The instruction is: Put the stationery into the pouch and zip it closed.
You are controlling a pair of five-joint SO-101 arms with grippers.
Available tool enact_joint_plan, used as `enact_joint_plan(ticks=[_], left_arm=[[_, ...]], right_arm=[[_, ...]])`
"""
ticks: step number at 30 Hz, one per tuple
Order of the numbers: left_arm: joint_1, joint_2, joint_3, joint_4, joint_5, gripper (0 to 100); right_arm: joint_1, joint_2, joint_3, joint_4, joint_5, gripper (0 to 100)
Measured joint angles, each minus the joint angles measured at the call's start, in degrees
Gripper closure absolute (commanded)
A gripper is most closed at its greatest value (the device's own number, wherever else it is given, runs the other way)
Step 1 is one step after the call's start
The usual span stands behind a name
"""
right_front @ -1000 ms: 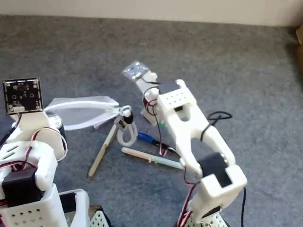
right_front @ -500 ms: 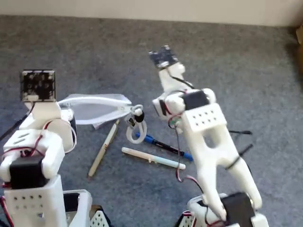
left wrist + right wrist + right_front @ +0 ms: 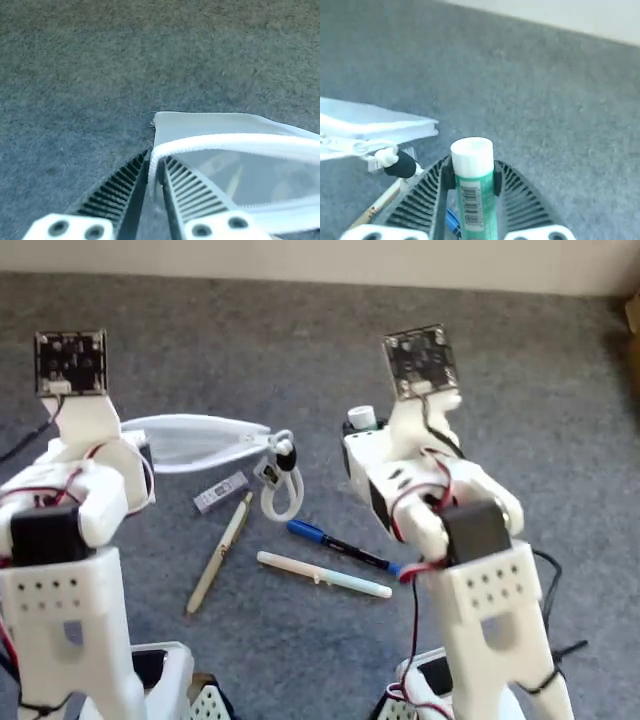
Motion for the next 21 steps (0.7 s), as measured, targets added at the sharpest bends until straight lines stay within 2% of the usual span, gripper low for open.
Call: enact_joint_plan(ticks=[7, 14, 21], left_arm=[[0.0, 6.9, -6.2, -0.1, 0.5, 99], [-0.1, 9.3, -7.9, -0.6, 0.5, 99], [-0.1, 9.3, -7.9, -0.6, 0.5, 99]], right_arm=[[-0.4, -7.3, 0.0, -3.0, -0.2, 99.3], [-9.4, -12.1, 0.0, -7.8, -0.2, 99.3], [-17.3, -12.6, 0.7, -22.0, -0.2, 99.3]])
